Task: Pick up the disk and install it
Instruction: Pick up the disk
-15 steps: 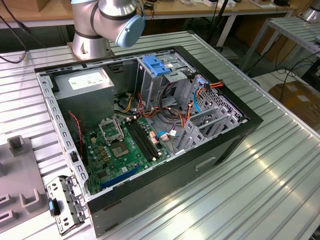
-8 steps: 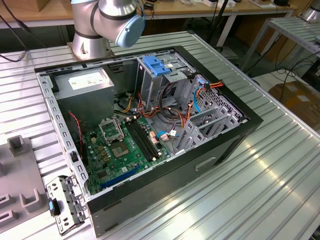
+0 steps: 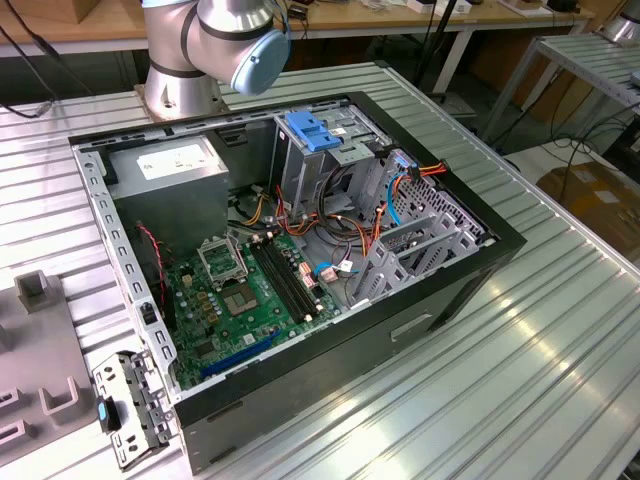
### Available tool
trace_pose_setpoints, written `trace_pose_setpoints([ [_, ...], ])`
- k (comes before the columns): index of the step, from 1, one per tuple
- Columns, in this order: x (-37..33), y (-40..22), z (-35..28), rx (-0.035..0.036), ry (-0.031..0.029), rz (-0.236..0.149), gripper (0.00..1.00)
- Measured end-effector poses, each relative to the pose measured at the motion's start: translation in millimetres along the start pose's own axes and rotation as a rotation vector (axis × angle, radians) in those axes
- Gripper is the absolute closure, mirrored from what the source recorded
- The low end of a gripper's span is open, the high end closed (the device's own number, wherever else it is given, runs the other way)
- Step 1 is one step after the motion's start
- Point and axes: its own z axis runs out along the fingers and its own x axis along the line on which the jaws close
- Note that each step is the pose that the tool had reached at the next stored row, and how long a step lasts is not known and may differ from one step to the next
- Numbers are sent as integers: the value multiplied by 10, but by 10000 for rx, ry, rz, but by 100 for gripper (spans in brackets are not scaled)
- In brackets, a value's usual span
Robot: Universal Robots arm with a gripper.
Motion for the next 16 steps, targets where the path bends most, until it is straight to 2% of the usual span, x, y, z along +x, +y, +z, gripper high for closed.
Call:
trace_pose_setpoints([
  [4,1,-1,-77,1,0,0,63],
  [8,3,-3,-193,1,0,0,63],
  [16,6,-11,-365,1,0,0,63],
])
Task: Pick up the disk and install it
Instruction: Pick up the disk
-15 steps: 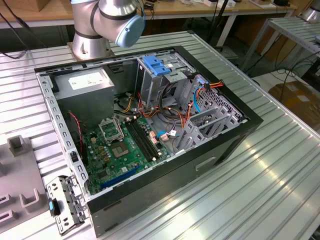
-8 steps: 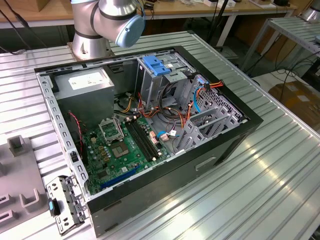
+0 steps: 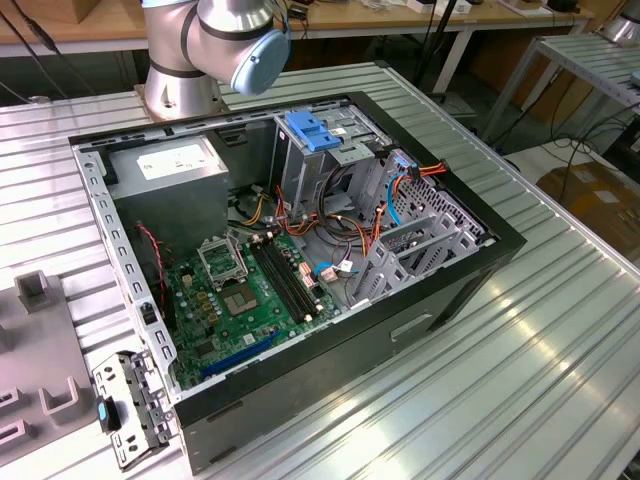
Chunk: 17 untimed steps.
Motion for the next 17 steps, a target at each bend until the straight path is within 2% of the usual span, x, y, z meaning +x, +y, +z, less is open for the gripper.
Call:
trace_pose_setpoints([
  [2,1,-3,-75,-1,0,0,63],
  [3,2,-3,-87,0,0,0,63],
  [8,2,-4,-91,0,0,0,63],
  [17,1,-61,-90,0,0,0,63],
])
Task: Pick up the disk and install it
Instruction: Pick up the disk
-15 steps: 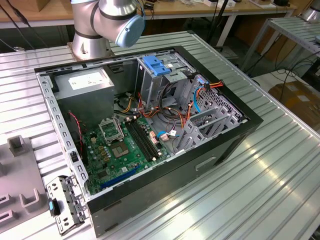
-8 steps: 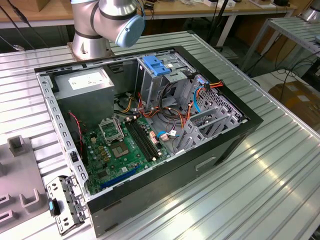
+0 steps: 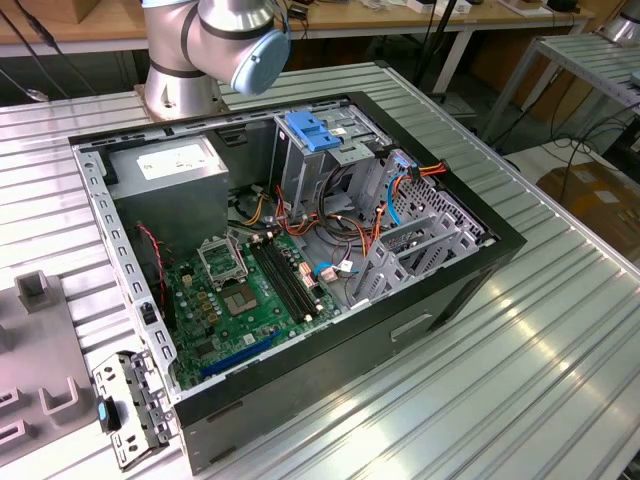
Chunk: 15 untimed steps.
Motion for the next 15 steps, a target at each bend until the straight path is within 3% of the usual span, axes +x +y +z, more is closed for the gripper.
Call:
trace_pose_setpoints([
  [15,-1,-125,1,0,0,0,63],
])
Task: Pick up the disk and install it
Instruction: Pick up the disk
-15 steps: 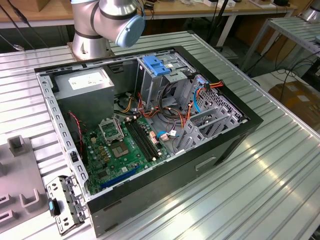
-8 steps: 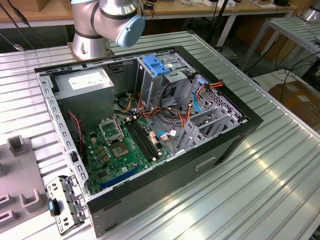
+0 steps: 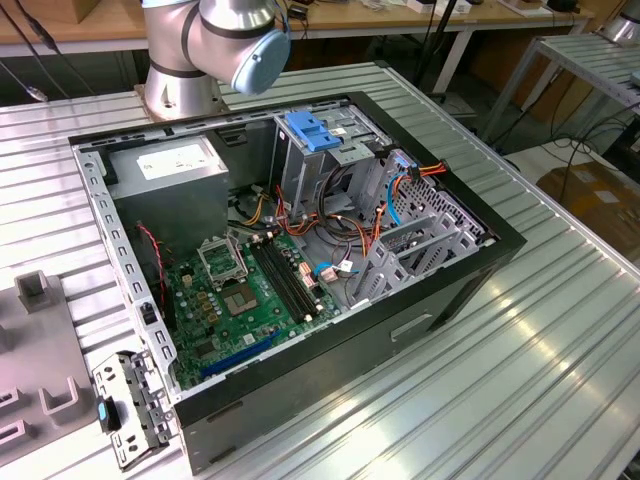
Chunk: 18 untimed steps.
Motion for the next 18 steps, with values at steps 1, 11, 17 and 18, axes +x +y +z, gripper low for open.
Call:
trace_pose_setpoints([
  [1,0,-8,0,1,0,0,63],
  [11,-1,-101,1,0,0,0,63],
  [17,-1,-163,1,0,1,0,63],
  [18,-1,-171,2,0,0,0,63],
])
